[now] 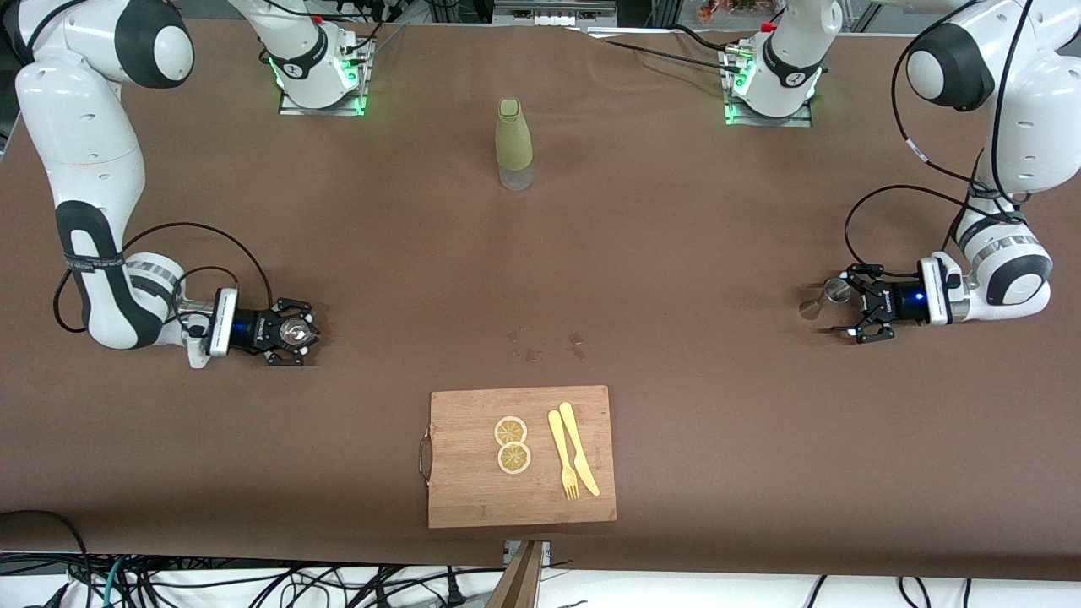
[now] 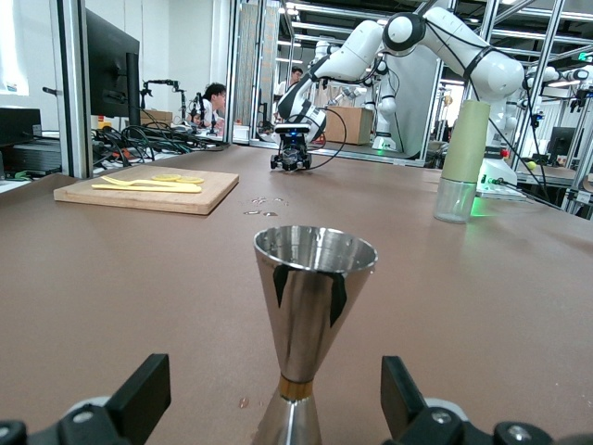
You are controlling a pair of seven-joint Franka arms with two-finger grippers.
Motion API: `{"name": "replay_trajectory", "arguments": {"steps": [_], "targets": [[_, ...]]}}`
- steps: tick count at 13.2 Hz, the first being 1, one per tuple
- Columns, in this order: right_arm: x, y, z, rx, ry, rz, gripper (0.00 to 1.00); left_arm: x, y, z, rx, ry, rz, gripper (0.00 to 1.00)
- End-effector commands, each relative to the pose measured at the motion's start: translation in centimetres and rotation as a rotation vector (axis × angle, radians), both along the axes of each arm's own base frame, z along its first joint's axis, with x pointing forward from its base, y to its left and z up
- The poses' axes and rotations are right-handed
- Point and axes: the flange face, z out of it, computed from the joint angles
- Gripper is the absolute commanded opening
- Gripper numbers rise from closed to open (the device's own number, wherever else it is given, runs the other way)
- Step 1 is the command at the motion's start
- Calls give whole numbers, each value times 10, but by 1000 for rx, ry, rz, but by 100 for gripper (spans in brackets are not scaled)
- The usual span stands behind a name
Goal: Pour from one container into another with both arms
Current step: 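Grasp the glass beaker with the right gripper while the left gripper grasps the jigger, then lift the beaker and jigger and carry both toward the table center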
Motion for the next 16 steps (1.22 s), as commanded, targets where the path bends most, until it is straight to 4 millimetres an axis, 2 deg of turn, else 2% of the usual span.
{"name": "replay_trajectory", "arguments": {"steps": [1, 3, 6, 7, 8, 9, 10, 11, 12, 14, 16], "targets": [[8, 20, 3, 48, 31, 3, 0, 3, -9, -5, -26, -49, -7, 100], [28, 41, 22, 71, 25, 27, 0, 3, -10, -6, -28, -51, -9, 100], [37, 73, 33, 87, 52, 67, 0, 2, -10, -6, -26, -52, -17, 99], [40, 79, 36, 94, 52, 72, 0, 1, -11, -8, -28, -50, -15, 85], [41, 83, 38, 95, 60, 75, 0, 0, -11, -9, -30, -48, -13, 76], [48, 91, 46, 92, 47, 88, 0, -1, -12, -11, -34, -51, -11, 58], [54, 102, 53, 92, 28, 104, 0, -3, -11, -13, -36, -55, -9, 33], [57, 117, 57, 95, 33, 118, 0, -3, -11, -15, -34, -57, -10, 13], [58, 131, 65, 102, 44, 132, 0, -3, -11, -15, -35, -54, -9, 0], [67, 155, 81, 111, 29, 155, 0, -5, -12, -20, -33, -47, -11, 0], [79, 171, 102, 98, 25, 172, 0, -4, -12, -19, -31, -39, -10, 0]]}}
